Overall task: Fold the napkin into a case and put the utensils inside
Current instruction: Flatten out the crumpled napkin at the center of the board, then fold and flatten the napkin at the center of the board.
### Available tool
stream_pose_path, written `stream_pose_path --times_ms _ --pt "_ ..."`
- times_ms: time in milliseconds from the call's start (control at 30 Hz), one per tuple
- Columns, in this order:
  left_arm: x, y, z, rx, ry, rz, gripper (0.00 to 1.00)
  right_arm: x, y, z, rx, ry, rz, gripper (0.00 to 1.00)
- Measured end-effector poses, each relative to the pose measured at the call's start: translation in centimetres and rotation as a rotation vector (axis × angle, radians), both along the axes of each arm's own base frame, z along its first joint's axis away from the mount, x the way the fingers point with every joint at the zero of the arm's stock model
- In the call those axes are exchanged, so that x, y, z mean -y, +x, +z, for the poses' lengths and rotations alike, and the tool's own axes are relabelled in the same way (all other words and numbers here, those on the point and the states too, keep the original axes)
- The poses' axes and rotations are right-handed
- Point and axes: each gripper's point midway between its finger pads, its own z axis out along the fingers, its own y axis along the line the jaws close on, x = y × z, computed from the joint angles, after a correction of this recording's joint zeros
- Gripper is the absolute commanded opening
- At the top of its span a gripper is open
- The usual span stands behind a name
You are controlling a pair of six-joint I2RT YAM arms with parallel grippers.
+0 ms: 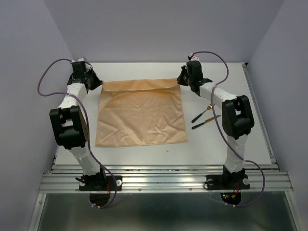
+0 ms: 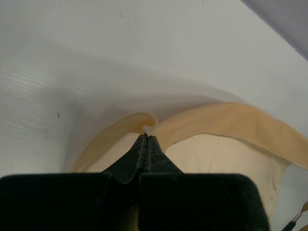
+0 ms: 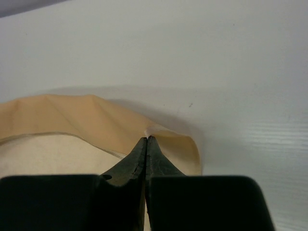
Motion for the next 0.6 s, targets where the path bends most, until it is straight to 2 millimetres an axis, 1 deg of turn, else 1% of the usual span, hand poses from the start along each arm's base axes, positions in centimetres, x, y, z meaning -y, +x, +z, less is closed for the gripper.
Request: stream_pose_path --times_ms 67,100,167,200,267,367,467,500,600 --pt "-0.2 1.3 -0.5 -0.002 -0.007 -0.003 0.0 -0.2 1.6 -0.1 0.014 0.001 -0.003 0.01" --pt "-0.3 2.2 -0.6 -0.001 -0.011 -0.007 0.0 -0.3 2.8 0.2 0.031 0.008 -0.005 0.01" --pt "-0.4 3.5 -0.8 0.005 -0.017 -0.012 0.0 -0.2 4.2 0.6 0.052 0.018 -0.009 0.01" --pt "-0.5 3.8 -0.7 0.005 -0.018 -0.013 0.0 0.0 5.2 1.1 0.069 0.027 -0.014 0.01" --pt "-0.6 4.4 -0.5 0.013 -0.022 -0.018 0.0 0.6 5.9 1.6 0.081 0.037 -0.019 0.01" --pt "-0.4 4.6 0.2 0.02 -0.024 -0.03 0.0 1.1 6.2 2.2 0.089 0.051 -0.011 0.01" --pt "-0.3 4.3 0.3 0.009 -0.023 -0.039 0.0 1.5 6.0 2.0 0.072 0.057 -0.001 0.01" --pt "-0.3 4.1 0.3 0.0 -0.023 -0.042 0.0 1.6 5.7 1.8 0.059 0.057 0.005 0.01" --pt "-0.1 2.9 0.2 -0.018 -0.021 -0.045 0.0 1.5 3.6 1.1 0.01 0.066 0.027 0.01"
